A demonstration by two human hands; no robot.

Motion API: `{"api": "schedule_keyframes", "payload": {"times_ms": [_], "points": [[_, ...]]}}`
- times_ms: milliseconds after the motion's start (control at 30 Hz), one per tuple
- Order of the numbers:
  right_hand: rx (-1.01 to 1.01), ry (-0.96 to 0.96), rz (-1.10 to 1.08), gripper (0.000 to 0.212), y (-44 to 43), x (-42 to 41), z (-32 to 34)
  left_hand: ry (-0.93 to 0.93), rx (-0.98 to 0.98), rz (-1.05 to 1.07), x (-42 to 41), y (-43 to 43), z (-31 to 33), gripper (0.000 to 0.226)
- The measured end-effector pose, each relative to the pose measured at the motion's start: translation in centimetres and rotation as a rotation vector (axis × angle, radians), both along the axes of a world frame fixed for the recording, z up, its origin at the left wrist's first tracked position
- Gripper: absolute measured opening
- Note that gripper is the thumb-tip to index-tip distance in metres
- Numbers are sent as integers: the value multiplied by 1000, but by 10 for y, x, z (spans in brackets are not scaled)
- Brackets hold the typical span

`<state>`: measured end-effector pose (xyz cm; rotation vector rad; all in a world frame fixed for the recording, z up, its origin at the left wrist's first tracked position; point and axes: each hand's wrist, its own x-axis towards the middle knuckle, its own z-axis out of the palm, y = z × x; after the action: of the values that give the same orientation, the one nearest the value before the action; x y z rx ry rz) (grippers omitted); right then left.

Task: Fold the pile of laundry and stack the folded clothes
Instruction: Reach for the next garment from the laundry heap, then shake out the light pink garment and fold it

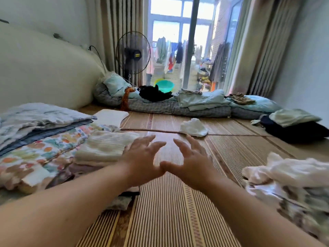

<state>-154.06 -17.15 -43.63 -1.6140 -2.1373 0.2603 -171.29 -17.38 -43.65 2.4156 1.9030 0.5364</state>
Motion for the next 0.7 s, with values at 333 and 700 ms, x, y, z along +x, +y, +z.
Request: {"api": "schedule_keyframes", "payload": {"times_ms": [333, 700], "points": [[-64, 174, -466, 74, -105, 259, -42, -60, -240, -377, 255, -53, -38, 75], [-163, 215, -612, 58, -69, 359, -85, 44, -83, -360, 408, 43, -61, 86]]}}
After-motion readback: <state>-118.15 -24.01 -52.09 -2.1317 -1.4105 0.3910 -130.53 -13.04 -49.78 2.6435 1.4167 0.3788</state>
